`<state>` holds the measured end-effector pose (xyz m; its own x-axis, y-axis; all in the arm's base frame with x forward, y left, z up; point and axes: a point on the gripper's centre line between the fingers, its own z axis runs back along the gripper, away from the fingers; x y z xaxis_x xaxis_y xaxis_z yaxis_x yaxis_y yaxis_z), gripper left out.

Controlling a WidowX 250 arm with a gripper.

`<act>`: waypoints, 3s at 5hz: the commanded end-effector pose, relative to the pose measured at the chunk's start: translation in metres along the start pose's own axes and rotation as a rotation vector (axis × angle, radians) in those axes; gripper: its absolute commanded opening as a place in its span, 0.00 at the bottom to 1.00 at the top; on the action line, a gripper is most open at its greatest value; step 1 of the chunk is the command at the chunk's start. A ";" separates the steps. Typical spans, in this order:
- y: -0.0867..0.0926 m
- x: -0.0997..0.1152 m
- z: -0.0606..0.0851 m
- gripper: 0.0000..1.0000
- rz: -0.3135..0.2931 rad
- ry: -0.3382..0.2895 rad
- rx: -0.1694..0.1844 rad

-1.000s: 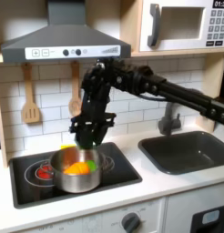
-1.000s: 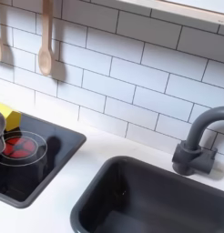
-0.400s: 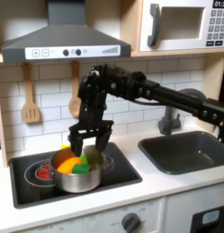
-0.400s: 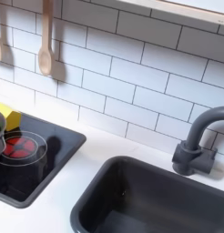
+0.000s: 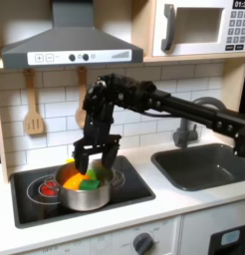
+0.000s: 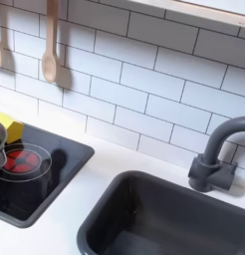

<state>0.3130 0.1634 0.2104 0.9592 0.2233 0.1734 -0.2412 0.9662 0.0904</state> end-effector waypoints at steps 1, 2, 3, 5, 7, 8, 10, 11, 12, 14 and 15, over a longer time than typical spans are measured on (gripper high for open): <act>-0.011 0.003 -0.028 0.11 -0.041 0.062 -0.008; -0.015 0.003 -0.036 0.00 -0.063 0.080 -0.024; -0.027 0.006 -0.038 0.00 -0.101 0.090 -0.033; -0.048 0.008 -0.037 0.00 -0.171 0.087 -0.056; -0.070 -0.001 -0.049 0.00 -0.228 0.132 -0.090; -0.079 -0.004 -0.051 0.00 -0.253 0.144 -0.105; -0.103 -0.012 -0.049 0.00 -0.333 0.151 -0.123; -0.118 -0.015 -0.045 0.00 -0.381 0.146 -0.132; -0.128 -0.017 -0.044 0.00 -0.414 0.144 -0.144; -0.122 -0.008 -0.037 0.28 -0.384 0.118 -0.136; -0.113 0.000 -0.027 1.00 -0.343 0.102 -0.145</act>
<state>0.3434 0.0584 0.1766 0.9914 -0.1134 0.0652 0.1142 0.9934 -0.0088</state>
